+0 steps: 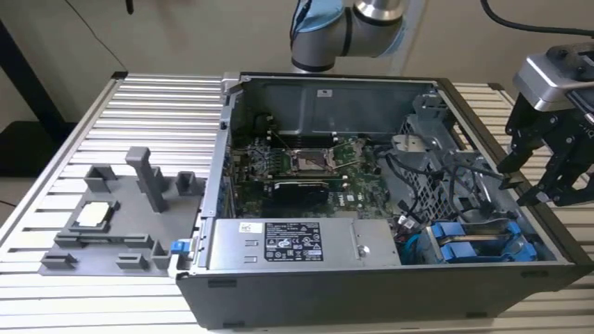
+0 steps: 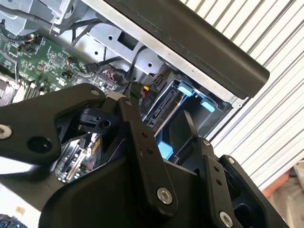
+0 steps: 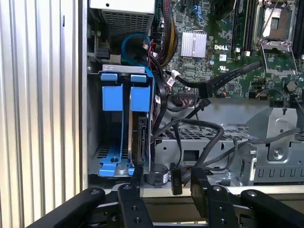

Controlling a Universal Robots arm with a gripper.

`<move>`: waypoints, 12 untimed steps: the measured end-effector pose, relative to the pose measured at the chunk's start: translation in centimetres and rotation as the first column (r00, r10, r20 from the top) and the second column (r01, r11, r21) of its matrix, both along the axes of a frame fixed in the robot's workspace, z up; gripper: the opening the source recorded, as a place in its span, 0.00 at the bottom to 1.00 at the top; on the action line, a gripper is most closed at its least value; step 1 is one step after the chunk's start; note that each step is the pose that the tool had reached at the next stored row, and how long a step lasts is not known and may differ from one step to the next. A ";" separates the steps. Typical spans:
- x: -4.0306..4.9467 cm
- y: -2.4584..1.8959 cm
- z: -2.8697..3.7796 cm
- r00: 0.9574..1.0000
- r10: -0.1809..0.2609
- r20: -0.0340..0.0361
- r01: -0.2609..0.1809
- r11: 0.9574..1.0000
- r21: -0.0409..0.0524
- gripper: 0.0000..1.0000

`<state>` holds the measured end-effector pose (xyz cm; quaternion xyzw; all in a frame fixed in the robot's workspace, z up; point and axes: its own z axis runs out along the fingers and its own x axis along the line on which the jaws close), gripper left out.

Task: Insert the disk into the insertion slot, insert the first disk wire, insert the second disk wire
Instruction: 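Insert the first disk wire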

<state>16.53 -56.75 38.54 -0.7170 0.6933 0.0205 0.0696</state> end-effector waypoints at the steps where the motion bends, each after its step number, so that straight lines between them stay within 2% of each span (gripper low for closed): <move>1: 0.00 0.00 0.00 1.000 0.000 0.000 0.000 1.000 0.000 0.53; 4: 0.00 0.00 0.00 1.000 0.000 0.000 0.000 1.000 0.000 0.51; 5: 0.00 0.00 0.00 1.000 0.000 0.000 0.000 1.000 0.000 0.44; 6: 0.00 0.00 0.00 1.000 0.000 0.000 0.000 1.000 0.000 0.44; 8: 0.00 0.00 0.00 1.000 0.000 0.000 0.000 1.000 0.000 0.32; 9: 0.00 0.00 0.00 1.000 0.000 0.000 0.000 1.000 0.000 0.32; 11: 0.00 0.00 0.00 1.000 0.000 0.000 0.000 1.000 0.000 0.20; 12: 0.00 0.00 0.00 1.000 0.000 0.000 0.000 1.000 0.000 0.19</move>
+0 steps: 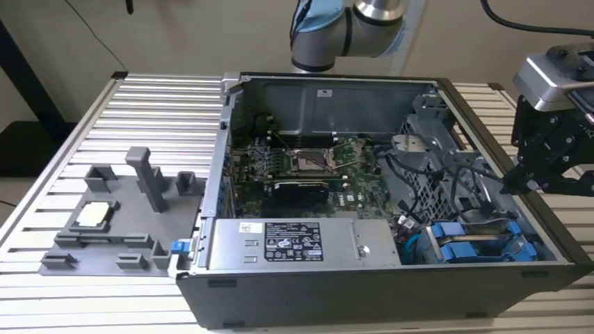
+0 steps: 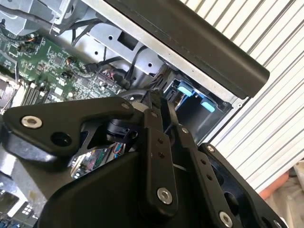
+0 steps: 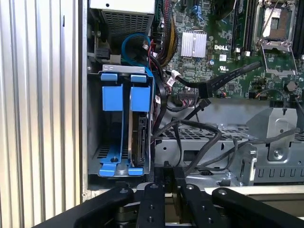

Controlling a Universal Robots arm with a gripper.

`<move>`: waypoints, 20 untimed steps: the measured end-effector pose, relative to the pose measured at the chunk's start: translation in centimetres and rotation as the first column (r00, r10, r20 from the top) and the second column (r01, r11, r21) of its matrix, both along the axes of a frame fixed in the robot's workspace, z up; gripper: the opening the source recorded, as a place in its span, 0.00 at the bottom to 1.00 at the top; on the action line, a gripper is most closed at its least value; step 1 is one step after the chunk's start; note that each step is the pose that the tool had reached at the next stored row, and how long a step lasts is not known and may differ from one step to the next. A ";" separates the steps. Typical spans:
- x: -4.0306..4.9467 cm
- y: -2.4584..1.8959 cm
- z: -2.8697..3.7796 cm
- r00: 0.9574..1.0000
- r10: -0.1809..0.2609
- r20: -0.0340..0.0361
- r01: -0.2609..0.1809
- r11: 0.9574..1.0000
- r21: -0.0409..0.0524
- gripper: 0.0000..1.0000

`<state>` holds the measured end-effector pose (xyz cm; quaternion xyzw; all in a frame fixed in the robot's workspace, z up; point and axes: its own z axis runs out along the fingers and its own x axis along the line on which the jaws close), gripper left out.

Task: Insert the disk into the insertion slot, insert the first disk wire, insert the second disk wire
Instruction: 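Insert the first disk wire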

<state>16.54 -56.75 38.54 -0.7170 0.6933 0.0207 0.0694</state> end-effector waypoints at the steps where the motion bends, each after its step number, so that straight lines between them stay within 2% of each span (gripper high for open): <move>1: 0.00 0.00 0.00 1.000 0.000 0.000 0.000 1.000 0.000 0.19; 10: 0.00 0.00 0.00 1.000 0.000 0.000 0.000 1.000 0.000 0.19; 11: 0.01 0.00 0.00 1.000 0.000 -0.003 0.000 1.000 -0.003 0.19; 14: 0.01 0.00 0.00 1.000 0.000 -0.027 0.000 1.000 -0.031 0.19; 15: 0.01 0.01 -0.01 0.999 -0.001 -0.032 -0.001 0.999 -0.040 0.19; 18: 0.01 0.04 -0.15 0.999 -0.002 -0.037 -0.001 0.998 -0.057 0.19; 20: 0.02 0.10 -0.42 0.999 -0.004 -0.037 0.002 0.998 -0.062 0.19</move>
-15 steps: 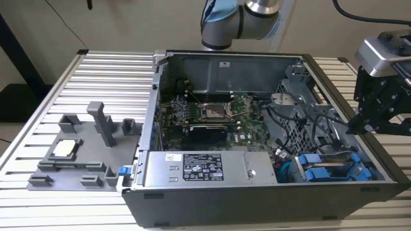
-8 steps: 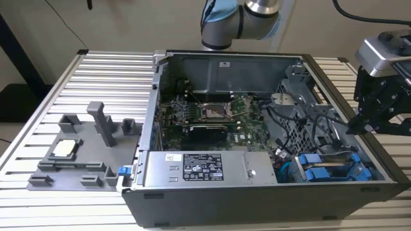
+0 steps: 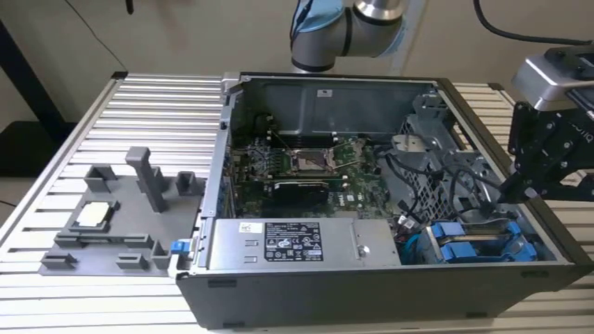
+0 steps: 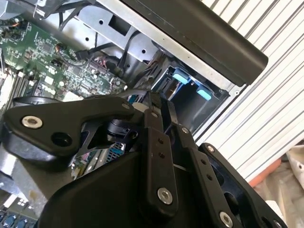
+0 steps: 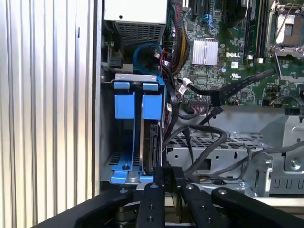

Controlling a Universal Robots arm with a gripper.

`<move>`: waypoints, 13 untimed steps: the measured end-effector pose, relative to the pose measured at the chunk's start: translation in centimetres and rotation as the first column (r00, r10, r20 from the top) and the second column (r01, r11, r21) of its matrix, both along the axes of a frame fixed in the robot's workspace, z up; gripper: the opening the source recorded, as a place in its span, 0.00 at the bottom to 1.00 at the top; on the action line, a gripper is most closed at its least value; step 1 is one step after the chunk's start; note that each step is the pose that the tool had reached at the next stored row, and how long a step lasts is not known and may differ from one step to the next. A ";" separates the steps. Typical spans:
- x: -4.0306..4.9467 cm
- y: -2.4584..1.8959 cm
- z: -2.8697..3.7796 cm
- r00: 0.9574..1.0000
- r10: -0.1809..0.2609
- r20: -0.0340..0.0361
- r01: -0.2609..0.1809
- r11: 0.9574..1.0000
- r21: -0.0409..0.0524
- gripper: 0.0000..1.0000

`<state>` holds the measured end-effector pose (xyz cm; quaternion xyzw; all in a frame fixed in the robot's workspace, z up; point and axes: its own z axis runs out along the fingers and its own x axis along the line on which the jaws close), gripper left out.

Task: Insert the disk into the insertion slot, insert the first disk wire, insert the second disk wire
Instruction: 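Insert the first disk wire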

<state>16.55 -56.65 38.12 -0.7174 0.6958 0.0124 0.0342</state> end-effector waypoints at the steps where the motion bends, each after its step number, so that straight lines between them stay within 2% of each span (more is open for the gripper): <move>1: 0.00 0.01 -0.18 1.000 -0.004 0.000 0.004 1.000 0.000 0.19; 5: 0.00 0.02 -0.78 0.999 -0.036 -0.003 0.036 0.999 0.000 0.19; 8: 0.01 0.02 -1.07 0.999 -0.041 -0.012 0.041 0.999 -0.001 0.19; 11: 0.01 0.02 -1.32 0.999 -0.041 -0.026 0.041 0.999 -0.002 0.19; 13: 0.01 0.02 -1.52 0.999 -0.041 -0.027 0.041 0.999 -0.002 0.19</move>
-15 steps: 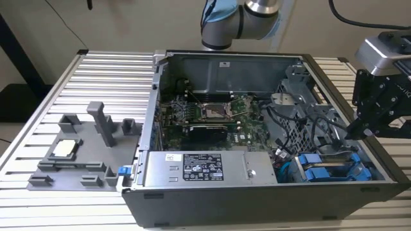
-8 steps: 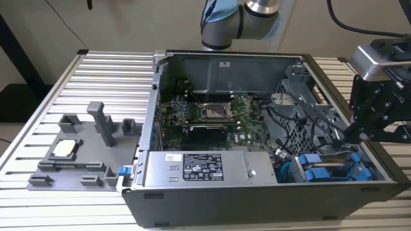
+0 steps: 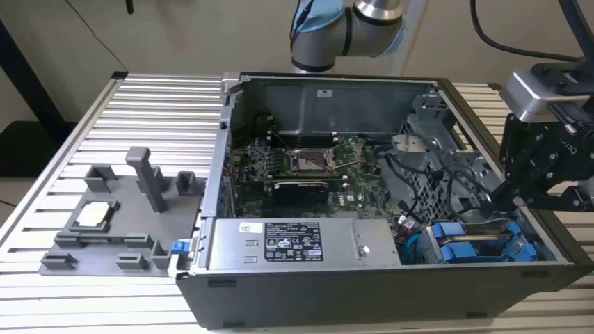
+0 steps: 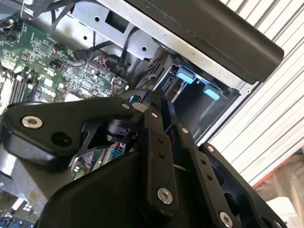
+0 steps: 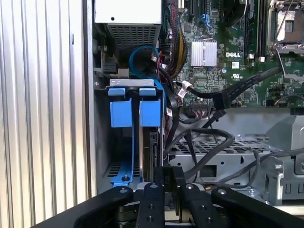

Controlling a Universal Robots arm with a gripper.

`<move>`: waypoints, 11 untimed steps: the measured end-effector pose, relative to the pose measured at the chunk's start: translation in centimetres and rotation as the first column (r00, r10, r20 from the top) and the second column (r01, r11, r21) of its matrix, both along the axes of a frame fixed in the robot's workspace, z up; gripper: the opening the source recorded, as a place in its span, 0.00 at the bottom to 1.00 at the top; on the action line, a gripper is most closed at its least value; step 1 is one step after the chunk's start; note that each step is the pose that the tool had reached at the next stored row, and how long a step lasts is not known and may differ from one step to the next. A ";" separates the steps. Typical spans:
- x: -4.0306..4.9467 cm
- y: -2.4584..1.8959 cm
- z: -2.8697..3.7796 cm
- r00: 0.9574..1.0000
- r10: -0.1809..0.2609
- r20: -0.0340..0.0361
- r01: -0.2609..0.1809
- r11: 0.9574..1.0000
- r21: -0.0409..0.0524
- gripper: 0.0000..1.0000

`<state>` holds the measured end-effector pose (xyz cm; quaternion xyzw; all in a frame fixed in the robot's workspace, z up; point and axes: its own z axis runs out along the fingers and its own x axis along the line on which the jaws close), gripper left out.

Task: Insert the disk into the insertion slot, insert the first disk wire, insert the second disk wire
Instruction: 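Insert the first disk wire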

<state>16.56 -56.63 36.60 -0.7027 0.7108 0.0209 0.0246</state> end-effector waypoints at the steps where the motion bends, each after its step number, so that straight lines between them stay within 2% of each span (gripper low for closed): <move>1: 0.00 0.00 -0.12 1.000 0.000 0.000 0.000 1.000 0.000 0.19; 11: 0.31 -0.31 -0.80 1.000 0.001 -0.001 -0.001 1.000 0.000 0.19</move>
